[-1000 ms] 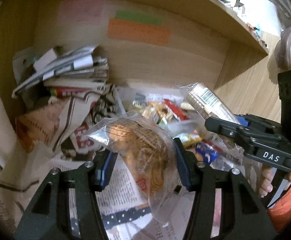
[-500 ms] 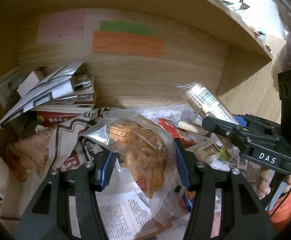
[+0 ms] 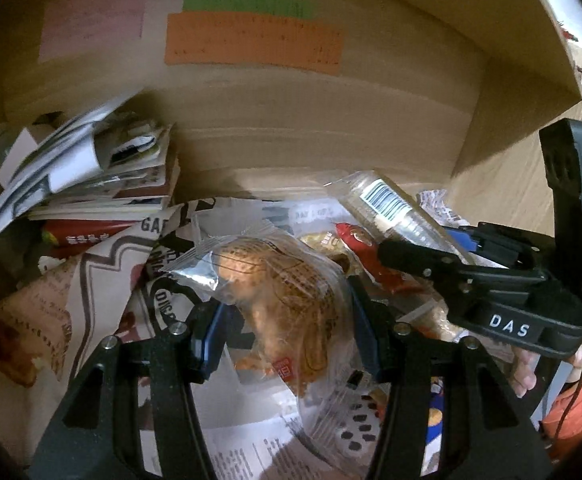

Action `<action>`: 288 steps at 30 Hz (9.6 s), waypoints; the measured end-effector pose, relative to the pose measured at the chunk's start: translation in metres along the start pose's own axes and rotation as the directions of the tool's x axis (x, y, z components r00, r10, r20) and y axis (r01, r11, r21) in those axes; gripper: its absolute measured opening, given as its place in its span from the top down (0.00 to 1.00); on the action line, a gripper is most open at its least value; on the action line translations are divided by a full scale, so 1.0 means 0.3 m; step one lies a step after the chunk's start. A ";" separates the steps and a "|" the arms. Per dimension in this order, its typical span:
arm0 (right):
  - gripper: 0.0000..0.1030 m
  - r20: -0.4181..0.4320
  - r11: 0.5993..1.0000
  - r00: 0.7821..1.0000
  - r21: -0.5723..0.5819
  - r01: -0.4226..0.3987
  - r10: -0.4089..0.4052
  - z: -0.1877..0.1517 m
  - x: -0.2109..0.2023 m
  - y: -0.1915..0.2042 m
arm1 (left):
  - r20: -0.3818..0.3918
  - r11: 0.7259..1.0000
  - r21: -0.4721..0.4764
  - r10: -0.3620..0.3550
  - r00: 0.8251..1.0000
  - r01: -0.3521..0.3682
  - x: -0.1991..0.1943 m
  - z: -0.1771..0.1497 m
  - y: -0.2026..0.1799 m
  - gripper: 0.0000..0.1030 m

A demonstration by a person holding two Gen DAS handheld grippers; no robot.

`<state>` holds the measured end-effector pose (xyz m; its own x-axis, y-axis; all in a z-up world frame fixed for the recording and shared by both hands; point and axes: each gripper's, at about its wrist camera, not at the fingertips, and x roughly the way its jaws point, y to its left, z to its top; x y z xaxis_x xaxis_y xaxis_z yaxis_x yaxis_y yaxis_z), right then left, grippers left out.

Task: Organize snacks
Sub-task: 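Carry the cookie bag and wafer stick over the clear box and open both grippers, then grasp the yellow snack packet with the left gripper while the right grasps the blue snack bag, then carry the yellow packet and blue bag over the clear box and open both grippers, then grasp the boxed cake with the left gripper while the right grasps the green round container, then carry the cake and green container over the clear box and open both grippers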

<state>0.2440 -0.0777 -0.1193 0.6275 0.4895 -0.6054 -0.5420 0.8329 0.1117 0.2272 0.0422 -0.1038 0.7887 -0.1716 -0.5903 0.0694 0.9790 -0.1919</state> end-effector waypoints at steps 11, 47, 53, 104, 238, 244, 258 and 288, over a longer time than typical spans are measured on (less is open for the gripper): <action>0.60 0.009 1.000 1.000 -0.011 0.014 -0.014 0.025 0.014 -0.024 | -0.047 1.000 0.021 0.002 0.999 -0.001 0.077 0.004 -0.020 0.46; 0.26 -0.150 0.998 0.988 0.054 -0.027 0.035 -0.324 -0.120 -0.019 | -0.078 1.000 0.016 -0.015 0.997 0.016 -0.078 -0.233 -0.107 0.16; 0.18 -0.216 0.996 0.973 0.059 -0.070 0.082 -0.311 -0.024 0.016 | -0.114 1.000 -0.014 -0.003 0.994 0.001 -0.060 -0.276 -0.069 0.16; 0.35 -0.017 0.985 0.999 0.171 -0.032 0.036 -0.390 -0.361 -0.073 | -0.247 0.998 0.031 -0.047 0.968 0.056 0.151 -0.285 -0.219 0.54; 0.58 -0.110 0.921 0.970 0.308 0.239 -0.215 -0.366 -0.275 -0.503 | -0.295 0.970 0.072 -0.200 0.934 0.230 0.330 -0.144 -0.638 0.66; 0.58 -0.070 0.929 0.976 0.298 0.219 -0.208 -0.336 -0.316 -0.462 | -0.241 0.964 0.090 -0.221 0.945 0.249 0.224 -0.129 -0.623 0.66; 0.58 0.076 0.965 0.981 0.207 0.160 -0.179 -0.210 -0.421 -0.304 | -0.067 0.973 0.072 -0.216 0.974 0.221 -0.038 -0.017 -0.507 0.66; 0.58 0.016 0.997 1.000 0.072 -0.027 0.026 -0.046 -0.076 -0.113 | -0.109 0.991 -0.127 -0.058 0.992 0.044 0.126 0.049 -0.090 0.66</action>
<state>0.2404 -0.1207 -0.1201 0.6221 0.5148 -0.5899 -0.5171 0.8359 0.1841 0.2642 0.0110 -0.1095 0.7124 -0.2390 -0.6599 0.0259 0.9485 -0.3157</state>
